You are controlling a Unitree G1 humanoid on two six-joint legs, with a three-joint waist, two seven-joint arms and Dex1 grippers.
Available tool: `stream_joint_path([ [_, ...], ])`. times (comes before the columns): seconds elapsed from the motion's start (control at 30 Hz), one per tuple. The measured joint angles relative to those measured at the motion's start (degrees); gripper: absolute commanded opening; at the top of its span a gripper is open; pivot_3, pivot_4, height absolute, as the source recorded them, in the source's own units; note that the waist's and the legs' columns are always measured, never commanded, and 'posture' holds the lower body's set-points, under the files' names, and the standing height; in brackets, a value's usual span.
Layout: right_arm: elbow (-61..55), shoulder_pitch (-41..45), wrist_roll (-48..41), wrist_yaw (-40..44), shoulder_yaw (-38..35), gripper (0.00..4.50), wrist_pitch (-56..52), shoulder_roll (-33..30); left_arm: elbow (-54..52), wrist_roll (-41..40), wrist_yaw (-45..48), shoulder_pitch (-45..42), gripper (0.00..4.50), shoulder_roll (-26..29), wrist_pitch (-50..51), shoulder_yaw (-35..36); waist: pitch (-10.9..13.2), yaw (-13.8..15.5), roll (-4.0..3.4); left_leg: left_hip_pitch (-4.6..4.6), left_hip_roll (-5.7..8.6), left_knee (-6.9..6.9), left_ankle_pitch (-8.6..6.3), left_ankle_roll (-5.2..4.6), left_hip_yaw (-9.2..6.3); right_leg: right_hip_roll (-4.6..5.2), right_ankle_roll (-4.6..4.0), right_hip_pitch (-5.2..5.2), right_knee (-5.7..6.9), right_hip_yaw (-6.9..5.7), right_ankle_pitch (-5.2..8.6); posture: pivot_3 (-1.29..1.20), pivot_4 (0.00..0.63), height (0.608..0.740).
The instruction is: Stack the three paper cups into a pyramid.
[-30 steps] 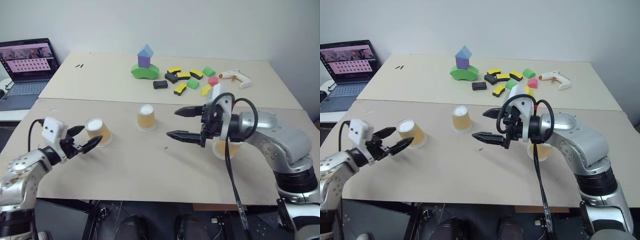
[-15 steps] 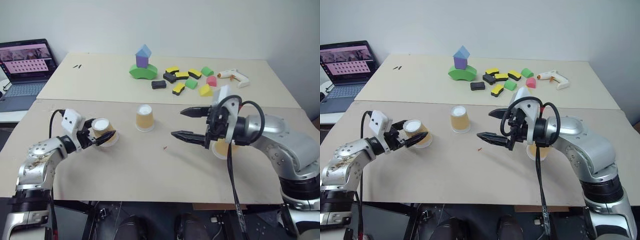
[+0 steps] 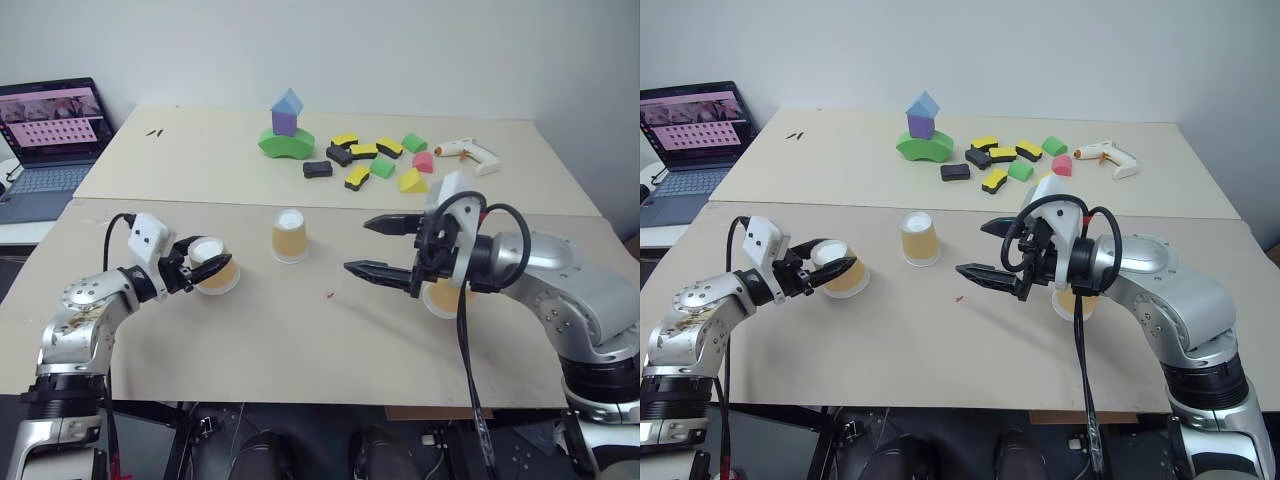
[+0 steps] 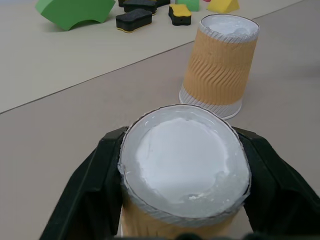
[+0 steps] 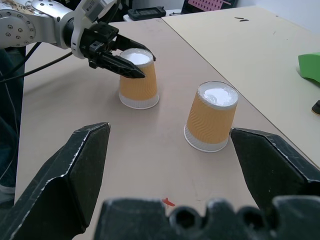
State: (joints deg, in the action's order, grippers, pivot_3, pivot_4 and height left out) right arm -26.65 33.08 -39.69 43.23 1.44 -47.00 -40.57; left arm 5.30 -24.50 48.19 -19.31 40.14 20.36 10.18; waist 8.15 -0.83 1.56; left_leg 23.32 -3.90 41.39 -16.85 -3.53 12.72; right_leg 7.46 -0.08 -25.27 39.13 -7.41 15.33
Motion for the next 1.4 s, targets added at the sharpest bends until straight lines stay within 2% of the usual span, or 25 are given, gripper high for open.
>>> stream_joint_path([
  [0.23, 0.2, 0.01, 0.15, -0.25, -0.02, 4.5, 0.0, 0.01, -1.41, 0.38, 0.55, -0.25, 2.57, 0.04, 1.26, -0.76, 0.0, 0.01, 0.0, 0.0, 0.01, 0.01, 0.0, 0.0, 0.0, 0.0, 0.0, 0.01, 0.0, 0.0, 0.0, 0.0, 0.15, 0.703],
  [0.4, 0.3, 0.12, 0.22, -0.7, -0.1, 4.5, 0.01, 0.01, -6.37, -0.9, 3.66, -1.84, 2.57, -0.24, 3.83, -3.97, 0.0, 0.18, 0.0, 0.01, 0.01, 0.04, 0.0, 0.0, -0.01, 0.0, 0.0, 0.02, 0.01, -0.03, 0.0, 0.0, 0.15, 0.703],
  [0.57, 0.98, 0.15, 1.19, -1.11, -0.26, 4.5, 0.04, -0.22, -12.1, -2.02, 8.49, -9.84, 2.57, -4.66, 6.13, -14.1, -0.01, 0.44, 0.0, 0.03, 0.06, 0.19, 0.0, -0.01, -0.04, -0.01, 0.02, 0.1, 0.05, -0.06, 0.0, 0.0, 0.15, 0.703],
  [0.77, 0.78, 0.02, 1.39, -2.24, -0.36, 4.5, 0.04, -0.26, -7.2, 2.45, 12.5, -11.65, 2.57, -8.02, 4.68, -22.54, -0.01, -0.22, -0.01, 0.0, 0.0, 0.2, 0.0, -0.01, -0.02, -0.1, 0.02, 0.05, 0.12, -0.01, 0.01, 0.0, 0.15, 0.703],
  [1.07, -1.25, -0.76, 1.16, -4.1, -2.56, 4.5, -0.06, -0.45, -2.76, 6.66, 13.03, -12.99, 2.57, -10.0, -0.77, -23.29, -0.01, 0.18, -0.01, 0.03, -0.01, 0.28, 0.0, -0.02, -0.11, -0.04, 0.02, 0.11, 0.12, -0.05, 0.0, 0.0, 0.15, 0.703],
  [1.13, -1.5, -0.87, 1.14, -4.46, -2.6, 4.5, -0.23, -0.45, -2.32, 6.92, 12.7, -13.0, 3.59, -10.56, -1.36, -23.16, -0.01, 0.14, -0.01, 0.03, -0.01, 0.29, 0.0, -0.02, -0.11, -0.04, 0.02, 0.11, 0.12, -0.05, 0.0, 0.0, 0.15, 0.703],
  [1.2, -1.53, -1.18, 1.14, -4.54, -2.6, 4.5, -0.46, -0.45, -2.2, 7.22, 12.24, -13.0, 4.3, -11.0, -1.64, -22.74, -0.01, 0.13, -0.01, 0.03, -0.01, 0.29, 0.0, -0.02, -0.11, -0.04, 0.02, 0.1, 0.13, -0.05, 0.0, 0.0, 0.15, 0.703],
  [1.23, -1.53, -1.26, 1.14, -4.54, -2.6, 4.5, -0.49, -0.45, -2.19, 7.21, 12.05, -13.0, 4.46, -11.23, -1.64, -22.53, -0.01, 0.12, -0.01, 0.03, -0.01, 0.29, 0.0, -0.02, -0.11, -0.04, 0.02, 0.1, 0.12, -0.05, 0.0, 0.0, 0.15, 0.703],
  [1.4, -1.29, -1.24, 1.26, -4.35, -2.57, 4.5, -0.48, -0.44, -3.28, 5.86, 11.97, -12.93, 4.46, -11.37, -0.05, -21.52, -0.01, 0.11, 0.0, 0.05, -0.02, 0.29, 0.0, -0.02, -0.12, -0.04, 0.02, 0.1, 0.12, -0.06, 0.0, 0.0, 0.15, 0.703],
])
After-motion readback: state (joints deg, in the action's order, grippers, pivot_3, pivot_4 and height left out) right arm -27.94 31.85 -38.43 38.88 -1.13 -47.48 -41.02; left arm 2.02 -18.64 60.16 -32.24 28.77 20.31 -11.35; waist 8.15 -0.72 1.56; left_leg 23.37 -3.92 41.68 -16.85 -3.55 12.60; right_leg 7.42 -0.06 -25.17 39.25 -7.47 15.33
